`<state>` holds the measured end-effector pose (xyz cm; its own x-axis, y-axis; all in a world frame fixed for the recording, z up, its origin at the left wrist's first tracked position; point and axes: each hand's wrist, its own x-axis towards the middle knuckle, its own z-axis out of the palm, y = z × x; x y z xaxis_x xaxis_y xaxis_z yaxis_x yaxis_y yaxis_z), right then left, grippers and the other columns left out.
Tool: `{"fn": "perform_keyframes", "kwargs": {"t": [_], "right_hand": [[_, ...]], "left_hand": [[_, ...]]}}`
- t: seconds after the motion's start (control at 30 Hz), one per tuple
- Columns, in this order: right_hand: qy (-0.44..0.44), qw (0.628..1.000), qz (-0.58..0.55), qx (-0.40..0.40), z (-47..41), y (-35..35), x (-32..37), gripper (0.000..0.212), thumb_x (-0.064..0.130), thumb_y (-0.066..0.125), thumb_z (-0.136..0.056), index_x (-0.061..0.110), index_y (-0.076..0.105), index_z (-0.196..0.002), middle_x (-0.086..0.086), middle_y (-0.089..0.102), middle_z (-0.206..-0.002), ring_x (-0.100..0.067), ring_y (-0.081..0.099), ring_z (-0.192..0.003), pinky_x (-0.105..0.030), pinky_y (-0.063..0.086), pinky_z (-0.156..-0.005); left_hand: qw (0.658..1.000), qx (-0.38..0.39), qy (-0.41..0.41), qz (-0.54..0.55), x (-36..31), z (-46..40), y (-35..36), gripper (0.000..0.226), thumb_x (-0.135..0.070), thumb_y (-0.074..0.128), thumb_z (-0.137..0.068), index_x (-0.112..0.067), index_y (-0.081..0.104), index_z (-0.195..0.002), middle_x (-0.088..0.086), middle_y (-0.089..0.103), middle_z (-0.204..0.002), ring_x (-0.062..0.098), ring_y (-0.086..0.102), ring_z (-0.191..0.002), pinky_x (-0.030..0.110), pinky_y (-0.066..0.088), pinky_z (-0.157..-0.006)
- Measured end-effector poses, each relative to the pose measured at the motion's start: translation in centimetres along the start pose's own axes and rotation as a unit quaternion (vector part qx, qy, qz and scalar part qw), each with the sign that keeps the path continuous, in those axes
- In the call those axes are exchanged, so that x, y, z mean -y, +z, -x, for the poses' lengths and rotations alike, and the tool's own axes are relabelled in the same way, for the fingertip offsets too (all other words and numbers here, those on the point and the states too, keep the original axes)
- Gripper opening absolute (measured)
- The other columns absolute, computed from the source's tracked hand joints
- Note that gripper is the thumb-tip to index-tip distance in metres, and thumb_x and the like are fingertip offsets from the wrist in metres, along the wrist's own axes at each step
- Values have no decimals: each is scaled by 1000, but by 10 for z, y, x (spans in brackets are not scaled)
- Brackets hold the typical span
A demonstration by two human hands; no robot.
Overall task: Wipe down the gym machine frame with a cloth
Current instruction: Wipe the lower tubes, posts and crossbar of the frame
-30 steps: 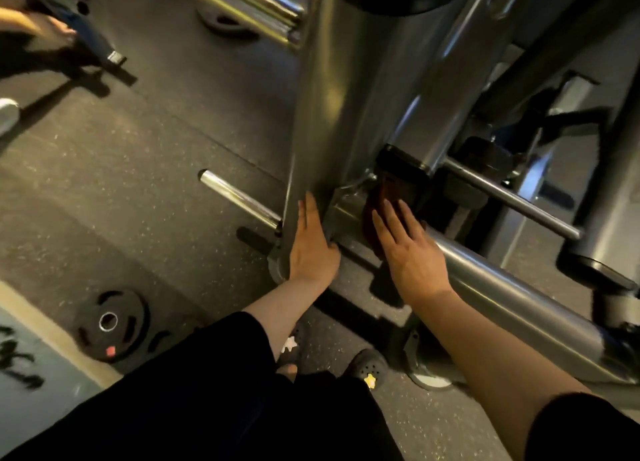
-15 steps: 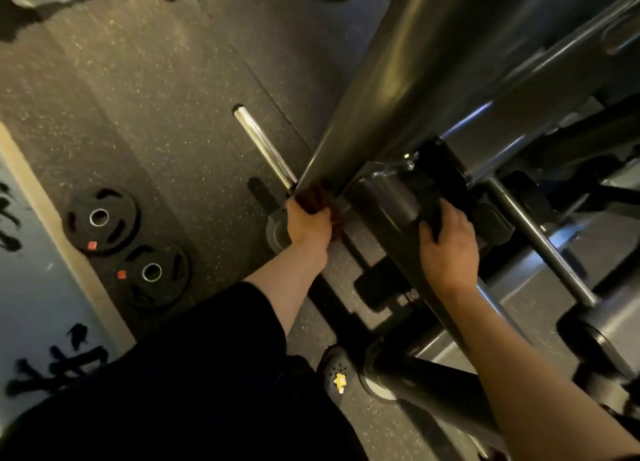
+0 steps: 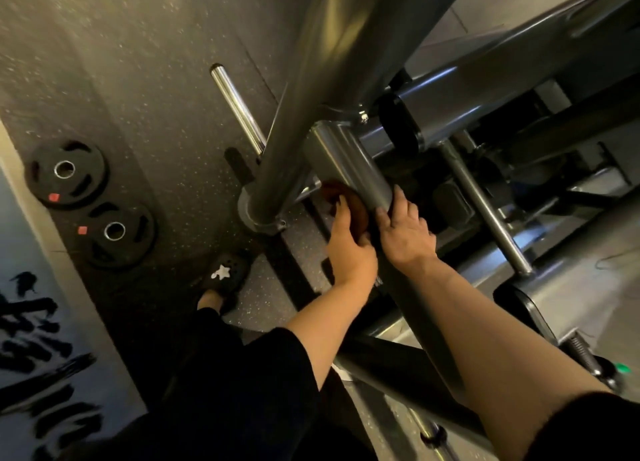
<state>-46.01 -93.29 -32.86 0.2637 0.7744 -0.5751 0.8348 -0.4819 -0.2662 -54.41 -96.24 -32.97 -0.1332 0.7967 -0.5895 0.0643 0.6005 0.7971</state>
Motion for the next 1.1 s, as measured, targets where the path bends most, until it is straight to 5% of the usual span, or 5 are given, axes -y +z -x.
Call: {"fn": "perform_keyframes", "kwargs": {"t": [0.27,0.6,0.7,0.8,1.1], "right_hand": [[-5,1000,12,9,-4,0,-3,61,49,25,-103,29,0,-155,-7,29,-151,-33,36,-132,-50,28,-108],[-1,1000,-13,17,-1,-3,-1,62,50,25,-103,29,0,-156,-8,21,-158,-34,25,-142,-49,23,-114],[-28,992,-118,35,2,-8,-12,62,50,31,-102,30,7,-156,-7,16,-161,-30,18,-147,-47,17,-119],[-121,974,-188,-29,37,1,-34,54,38,47,-100,33,29,-151,-6,18,-161,-24,14,-148,-43,14,-121],[-259,956,58,-122,61,33,-50,73,37,66,-87,35,29,-150,-6,16,-162,-31,6,-149,-53,7,-120]], "left_hand": [[998,-22,-39,32,-32,-84,-28,69,-5,44,-99,-37,14,-153,3,36,-152,25,38,-137,45,32,-115],[998,63,10,17,52,45,20,59,-17,59,-93,-30,38,-146,2,62,-129,20,59,-120,41,50,-100],[988,99,-55,104,59,56,20,39,-8,54,-97,-21,52,-134,-1,67,-112,-4,65,-97,16,53,-82],[975,108,-98,168,44,50,9,45,-16,48,-101,-35,43,-142,0,57,-134,11,57,-120,34,46,-103],[965,120,-111,205,21,42,-3,42,-44,40,-101,-26,51,-137,-1,59,-126,11,58,-107,30,48,-90]]}}
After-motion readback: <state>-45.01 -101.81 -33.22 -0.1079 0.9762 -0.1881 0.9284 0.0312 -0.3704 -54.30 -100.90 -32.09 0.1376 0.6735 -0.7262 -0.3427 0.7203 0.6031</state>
